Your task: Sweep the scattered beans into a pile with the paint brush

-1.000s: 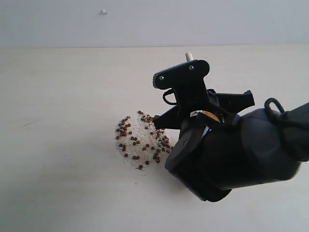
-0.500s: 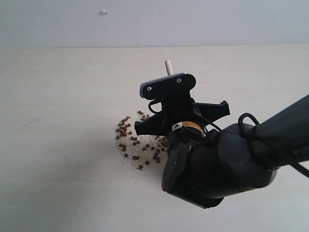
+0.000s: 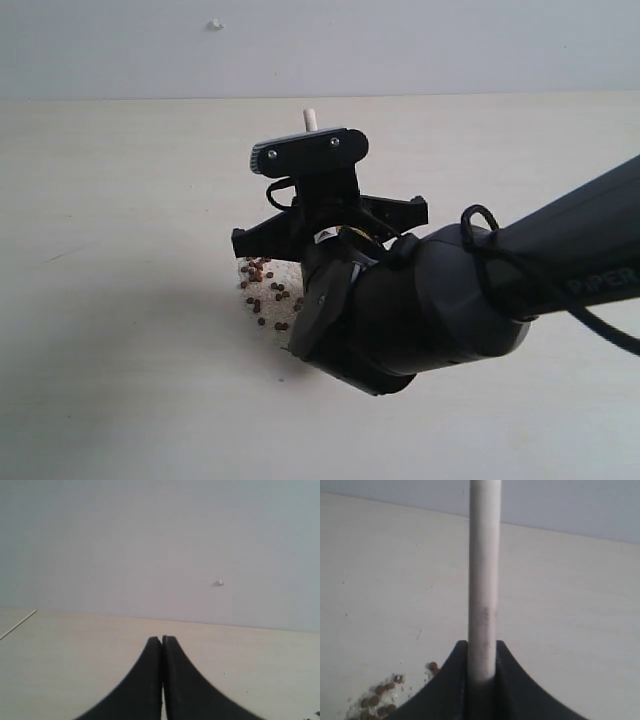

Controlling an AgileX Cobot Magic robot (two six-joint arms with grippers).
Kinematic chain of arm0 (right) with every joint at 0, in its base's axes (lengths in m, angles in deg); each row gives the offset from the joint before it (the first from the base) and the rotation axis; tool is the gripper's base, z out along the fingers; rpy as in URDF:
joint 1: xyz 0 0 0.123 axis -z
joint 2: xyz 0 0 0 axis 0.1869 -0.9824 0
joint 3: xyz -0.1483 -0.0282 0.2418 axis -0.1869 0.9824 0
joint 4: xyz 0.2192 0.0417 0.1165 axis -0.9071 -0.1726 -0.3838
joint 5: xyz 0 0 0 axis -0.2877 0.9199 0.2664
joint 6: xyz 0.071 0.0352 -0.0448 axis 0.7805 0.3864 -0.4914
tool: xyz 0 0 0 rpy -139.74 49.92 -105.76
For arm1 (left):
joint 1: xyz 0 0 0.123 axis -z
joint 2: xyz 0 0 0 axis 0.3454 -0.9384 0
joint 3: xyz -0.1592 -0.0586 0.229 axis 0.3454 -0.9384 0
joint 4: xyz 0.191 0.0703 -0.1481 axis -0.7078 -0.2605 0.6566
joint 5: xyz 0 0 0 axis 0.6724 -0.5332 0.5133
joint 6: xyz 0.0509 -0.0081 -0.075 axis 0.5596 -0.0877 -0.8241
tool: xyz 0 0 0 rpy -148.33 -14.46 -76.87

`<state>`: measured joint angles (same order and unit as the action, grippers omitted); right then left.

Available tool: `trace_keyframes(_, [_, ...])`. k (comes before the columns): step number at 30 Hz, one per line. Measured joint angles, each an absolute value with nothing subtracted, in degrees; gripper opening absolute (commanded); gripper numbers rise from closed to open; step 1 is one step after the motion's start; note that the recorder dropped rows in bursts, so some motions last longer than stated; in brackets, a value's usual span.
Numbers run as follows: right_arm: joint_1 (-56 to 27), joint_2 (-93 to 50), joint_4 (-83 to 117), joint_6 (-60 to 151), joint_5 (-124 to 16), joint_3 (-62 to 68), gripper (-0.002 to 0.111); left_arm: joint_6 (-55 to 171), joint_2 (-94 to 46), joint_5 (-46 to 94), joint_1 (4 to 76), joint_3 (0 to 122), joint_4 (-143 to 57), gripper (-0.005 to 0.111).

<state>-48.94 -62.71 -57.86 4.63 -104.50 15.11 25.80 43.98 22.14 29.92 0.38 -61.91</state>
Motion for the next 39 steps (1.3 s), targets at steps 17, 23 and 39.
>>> trace_keyframes(17, [-49.2, -56.8, -50.1, -17.1, -97.4, 13.8, 0.0, 25.8, 44.0, 22.1, 31.4, 0.4, -61.9, 0.0])
trace_keyframes(23, [-49.1, -56.8, -40.0, -10.9, -95.4, 13.8, 0.0, 25.8, 44.0, 22.1, 31.4, 0.4, -61.9, 0.0])
trace_keyframes(39, [-49.1, -70.6, -18.0, 51.6, -122.1, 11.2, 0.0, 25.8, 44.0, 22.1, 31.4, 0.4, -61.9, 0.0])
